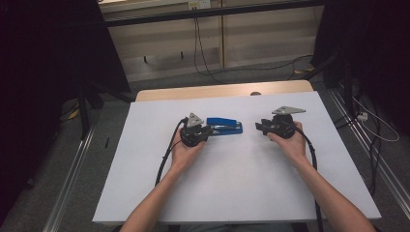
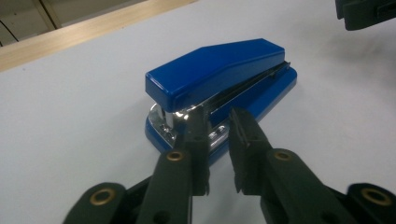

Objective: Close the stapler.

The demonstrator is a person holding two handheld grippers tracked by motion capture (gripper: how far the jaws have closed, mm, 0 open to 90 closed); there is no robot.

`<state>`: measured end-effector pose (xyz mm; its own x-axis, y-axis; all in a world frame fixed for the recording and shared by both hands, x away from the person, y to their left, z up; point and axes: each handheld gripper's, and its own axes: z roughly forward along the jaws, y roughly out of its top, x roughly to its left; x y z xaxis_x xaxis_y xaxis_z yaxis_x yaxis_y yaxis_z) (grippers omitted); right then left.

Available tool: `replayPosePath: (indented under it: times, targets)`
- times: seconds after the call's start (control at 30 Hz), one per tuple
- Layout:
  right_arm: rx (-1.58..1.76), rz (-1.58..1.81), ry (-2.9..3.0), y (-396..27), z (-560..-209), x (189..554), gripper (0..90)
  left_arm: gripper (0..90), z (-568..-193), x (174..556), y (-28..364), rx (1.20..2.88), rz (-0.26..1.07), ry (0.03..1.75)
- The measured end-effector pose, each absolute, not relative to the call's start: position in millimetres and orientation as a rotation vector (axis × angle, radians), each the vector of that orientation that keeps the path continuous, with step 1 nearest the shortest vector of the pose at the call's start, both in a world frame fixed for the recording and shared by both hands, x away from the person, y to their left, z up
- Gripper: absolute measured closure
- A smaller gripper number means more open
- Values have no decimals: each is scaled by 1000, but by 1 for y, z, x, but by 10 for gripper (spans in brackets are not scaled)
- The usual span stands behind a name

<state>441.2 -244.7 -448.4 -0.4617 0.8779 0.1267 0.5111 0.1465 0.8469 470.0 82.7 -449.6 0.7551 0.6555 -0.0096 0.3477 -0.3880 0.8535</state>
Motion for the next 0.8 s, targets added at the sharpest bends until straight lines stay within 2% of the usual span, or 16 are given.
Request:
replayPosePath:
  times: [0.2,0.3,0.37,0.43,0.67,0.73,0.8]
  targets:
    - [1333,1250,2031,-243,-449,441,447,607,-449,469,92,1980,428,802]
    - [1331,1265,2021,-243,-448,441,385,500,-447,469,96,1954,445,820]
    - [1329,1278,2011,-243,-447,440,330,375,-446,467,98,1959,460,834]
    - [1334,1287,2002,-242,-446,440,277,292,-446,466,99,1957,461,838]
    - [1371,1304,1973,-239,-444,438,51,93,-442,464,103,1954,492,845]
    - [1372,1330,1969,-238,-443,437,69,71,-440,464,104,1942,487,843]
    - [1350,1320,1978,-236,-442,436,41,38,-439,463,106,1928,476,840]
